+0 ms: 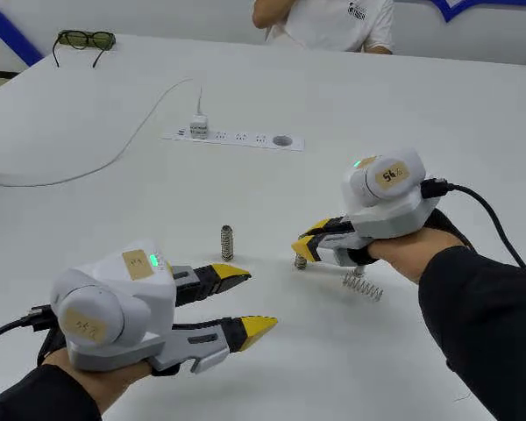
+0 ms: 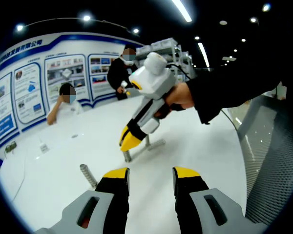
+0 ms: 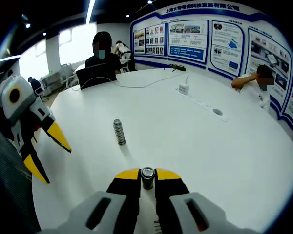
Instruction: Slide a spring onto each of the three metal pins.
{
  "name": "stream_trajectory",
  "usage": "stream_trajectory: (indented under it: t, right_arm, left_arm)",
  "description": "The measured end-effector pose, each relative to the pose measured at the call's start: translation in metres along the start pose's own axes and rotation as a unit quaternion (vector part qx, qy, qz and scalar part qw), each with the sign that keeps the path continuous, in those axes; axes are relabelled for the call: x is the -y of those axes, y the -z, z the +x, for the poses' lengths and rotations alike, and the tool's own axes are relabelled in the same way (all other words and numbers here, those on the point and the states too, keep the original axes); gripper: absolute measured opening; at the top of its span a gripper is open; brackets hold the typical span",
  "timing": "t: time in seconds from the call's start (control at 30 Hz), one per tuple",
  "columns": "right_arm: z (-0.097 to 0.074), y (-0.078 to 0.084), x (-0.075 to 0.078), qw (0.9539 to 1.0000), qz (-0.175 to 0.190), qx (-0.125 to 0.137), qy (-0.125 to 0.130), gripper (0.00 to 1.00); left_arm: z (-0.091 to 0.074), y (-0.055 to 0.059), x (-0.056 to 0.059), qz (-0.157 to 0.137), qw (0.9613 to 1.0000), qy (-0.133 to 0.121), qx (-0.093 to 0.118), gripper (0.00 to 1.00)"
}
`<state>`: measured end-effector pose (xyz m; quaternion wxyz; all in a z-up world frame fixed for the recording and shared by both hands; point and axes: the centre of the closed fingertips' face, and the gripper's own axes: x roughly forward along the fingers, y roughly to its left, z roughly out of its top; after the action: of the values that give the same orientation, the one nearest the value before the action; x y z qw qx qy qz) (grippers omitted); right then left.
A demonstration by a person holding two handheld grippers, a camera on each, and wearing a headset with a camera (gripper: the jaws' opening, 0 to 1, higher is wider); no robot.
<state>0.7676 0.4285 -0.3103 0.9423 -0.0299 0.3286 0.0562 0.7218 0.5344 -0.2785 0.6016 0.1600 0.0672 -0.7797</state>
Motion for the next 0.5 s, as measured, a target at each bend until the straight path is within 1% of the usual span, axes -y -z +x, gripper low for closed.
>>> stream_trajectory:
  t: [0.33,0.5]
  right_arm:
    - [-0.0001,0.0003,0.0014,1.0,-0.003,0.002,0.001,0.13]
    - [-0.0041,0.0015,0.0026,1.0,-0.005,0.003,0.003,0.16]
  left_arm:
    - [0.0008,-0.0005,0.0001,0.001,1.0,0.001,-0.001,0.36]
    - [0.0008,-0.0012,-0.0005,0.002,1.0,0.001,-0.001,0.36]
